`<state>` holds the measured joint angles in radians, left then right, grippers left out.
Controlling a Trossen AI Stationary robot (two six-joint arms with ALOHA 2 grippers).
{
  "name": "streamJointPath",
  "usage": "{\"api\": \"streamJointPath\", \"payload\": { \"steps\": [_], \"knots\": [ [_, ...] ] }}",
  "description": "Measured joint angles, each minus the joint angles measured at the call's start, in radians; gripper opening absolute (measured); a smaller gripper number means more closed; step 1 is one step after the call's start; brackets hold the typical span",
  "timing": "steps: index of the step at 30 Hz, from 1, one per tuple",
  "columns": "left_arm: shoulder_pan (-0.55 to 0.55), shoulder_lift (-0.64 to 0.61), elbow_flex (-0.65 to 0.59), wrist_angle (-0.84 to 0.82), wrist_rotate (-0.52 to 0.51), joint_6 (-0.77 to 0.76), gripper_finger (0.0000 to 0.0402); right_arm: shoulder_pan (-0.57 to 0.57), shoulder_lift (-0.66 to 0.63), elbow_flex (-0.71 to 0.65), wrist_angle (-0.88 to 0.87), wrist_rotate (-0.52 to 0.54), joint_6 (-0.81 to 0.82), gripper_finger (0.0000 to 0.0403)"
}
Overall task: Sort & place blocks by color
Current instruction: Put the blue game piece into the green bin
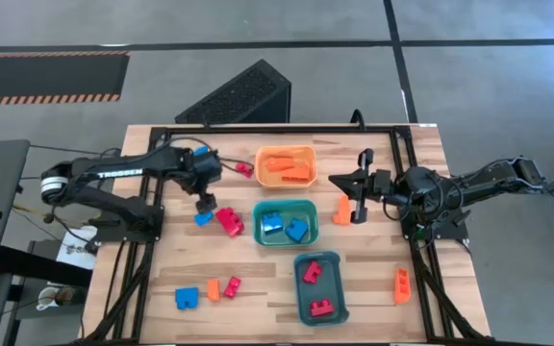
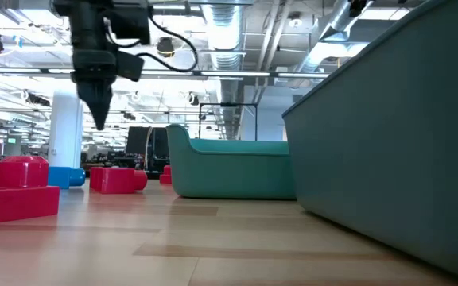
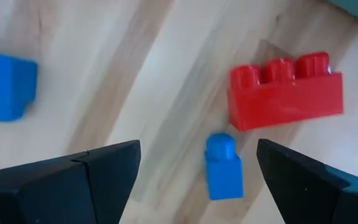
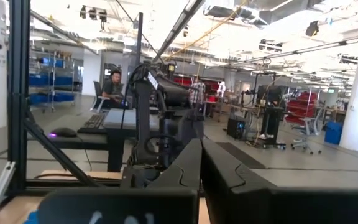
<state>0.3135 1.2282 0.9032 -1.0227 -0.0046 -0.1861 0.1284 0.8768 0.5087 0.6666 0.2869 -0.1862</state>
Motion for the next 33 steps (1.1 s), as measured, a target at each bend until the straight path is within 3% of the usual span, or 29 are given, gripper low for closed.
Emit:
{"api": "streamJointPath", "payload": {
  "steps": [9,17,33],
  "knots": [
    [-0.031,-0.15,-0.196,0.068,0.0,-0.164,0.0307,0.002,0.0,0.0,0.0,-0.001,0.026,0.0049],
    [-0.063,-0.175,-0.323,0.105,0.009,-0.283,0.0306,-0.001,0.0,0.0,0.001,0.0,0.028,0.0051],
    [-0.195,-0.137,-0.387,0.274,-0.012,-0.426,0.0306,-0.001,0.0,0.0,0.003,0.001,0.028,0.0051]
  ]
}}
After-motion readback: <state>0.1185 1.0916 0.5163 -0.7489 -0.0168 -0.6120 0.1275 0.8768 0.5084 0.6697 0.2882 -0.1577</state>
